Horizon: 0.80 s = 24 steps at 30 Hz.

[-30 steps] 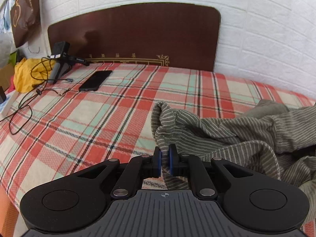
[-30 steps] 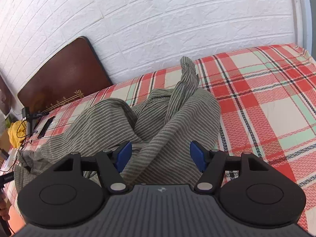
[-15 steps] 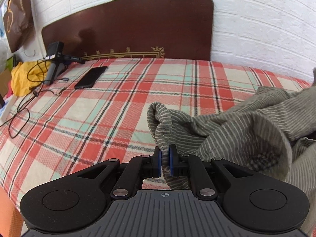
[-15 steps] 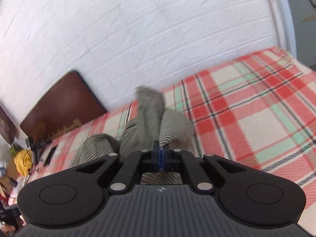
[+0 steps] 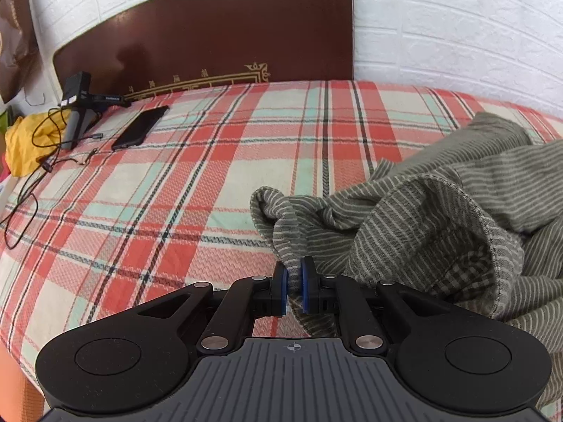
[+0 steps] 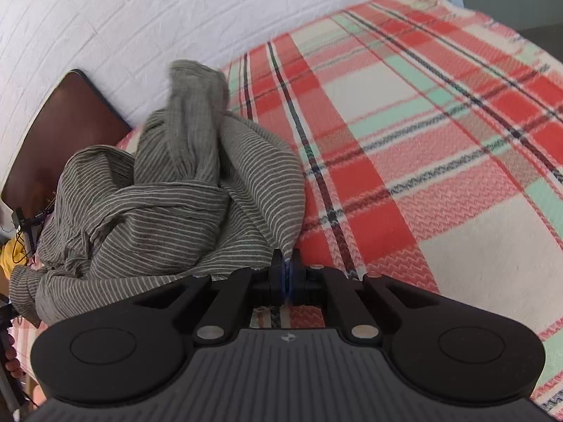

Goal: Fold clothes

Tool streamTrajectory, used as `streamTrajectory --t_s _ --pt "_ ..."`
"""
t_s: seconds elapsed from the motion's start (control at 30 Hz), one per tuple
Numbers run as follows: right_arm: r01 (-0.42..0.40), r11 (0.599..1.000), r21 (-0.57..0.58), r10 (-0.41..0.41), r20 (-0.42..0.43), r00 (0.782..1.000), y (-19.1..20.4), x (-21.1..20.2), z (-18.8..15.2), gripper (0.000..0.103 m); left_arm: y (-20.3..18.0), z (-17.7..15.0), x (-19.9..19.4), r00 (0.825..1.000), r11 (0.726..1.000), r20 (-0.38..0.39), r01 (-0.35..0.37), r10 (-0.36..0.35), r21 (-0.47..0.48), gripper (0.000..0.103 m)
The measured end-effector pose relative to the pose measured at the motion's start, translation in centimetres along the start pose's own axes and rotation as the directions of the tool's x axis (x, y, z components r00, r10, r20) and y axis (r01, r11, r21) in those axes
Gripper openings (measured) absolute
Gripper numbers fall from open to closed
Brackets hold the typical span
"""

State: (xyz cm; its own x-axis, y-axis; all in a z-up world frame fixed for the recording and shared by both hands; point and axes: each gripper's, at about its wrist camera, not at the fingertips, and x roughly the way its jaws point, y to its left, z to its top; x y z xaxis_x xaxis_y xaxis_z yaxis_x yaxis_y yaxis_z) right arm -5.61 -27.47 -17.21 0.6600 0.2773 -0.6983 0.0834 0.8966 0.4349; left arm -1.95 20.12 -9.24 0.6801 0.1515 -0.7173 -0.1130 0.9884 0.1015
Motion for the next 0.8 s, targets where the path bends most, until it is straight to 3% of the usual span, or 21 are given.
streamTrajectory --t_s 0.03,0.13,0.2,0.23,0.27,0.37,0.47,0.57,0.63,0.8 --pt "0.000 1.000 0.002 0.000 0.002 1.000 0.1 0.0 0.2 0.006 0.0 -0.1 0.0 1.000 1.000 0.000 -0.002 0.002 0.001 0.014" --pt "0.000 1.000 0.017 0.000 0.026 1.000 -0.1 -0.7 1.1 0.028 0.5 -0.5 -0.3 1.000 1.000 -0.008 0.007 -0.008 -0.008 0.016" --pt "0.006 1.000 0.014 -0.007 0.070 0.998 -0.5 -2.0 1.7 0.049 0.9 -0.5 -1.6 1.000 1.000 0.004 0.011 -0.011 0.002 0.015" --pt "0.010 1.000 0.013 -0.011 0.092 0.996 -0.6 -2.6 2.0 0.051 1.1 -0.4 -2.3 1.000 1.000 0.015 0.004 -0.005 0.013 0.028" --pt "0.005 1.000 0.011 -0.006 0.114 0.993 -0.7 -3.4 2.4 0.051 1.3 -0.2 -3.2 0.999 0.999 0.033 -0.012 0.011 0.031 0.056" --pt "0.009 1.000 -0.021 -0.005 0.199 0.980 -0.3 -5.3 3.5 0.051 1.5 0.8 -6.4 0.990 0.994 0.128 -0.073 0.062 0.084 0.076" --pt "-0.012 0.999 -0.053 0.027 0.302 0.953 0.6 -6.6 4.5 0.060 1.7 2.1 -9.3 0.979 0.994 0.195 -0.071 0.054 0.085 0.082" --pt "-0.052 0.993 -0.104 0.085 0.346 0.935 1.8 -6.6 5.4 0.068 0.1 3.6 -11.2 0.970 0.991 0.238 0.023 -0.055 0.135 0.087" --pt "-0.068 0.989 -0.133 0.109 0.332 0.937 2.6 -5.9 5.7 0.068 -2.0 4.6 -12.0 0.954 0.972 0.257 0.101 -0.155 0.210 0.088" --pt "-0.106 0.976 -0.188 0.157 0.285 0.946 4.2 -3.9 5.5 0.068 -11.2 6.7 -10.7 0.900 0.864 0.253 0.214 -0.356 0.455 0.088"
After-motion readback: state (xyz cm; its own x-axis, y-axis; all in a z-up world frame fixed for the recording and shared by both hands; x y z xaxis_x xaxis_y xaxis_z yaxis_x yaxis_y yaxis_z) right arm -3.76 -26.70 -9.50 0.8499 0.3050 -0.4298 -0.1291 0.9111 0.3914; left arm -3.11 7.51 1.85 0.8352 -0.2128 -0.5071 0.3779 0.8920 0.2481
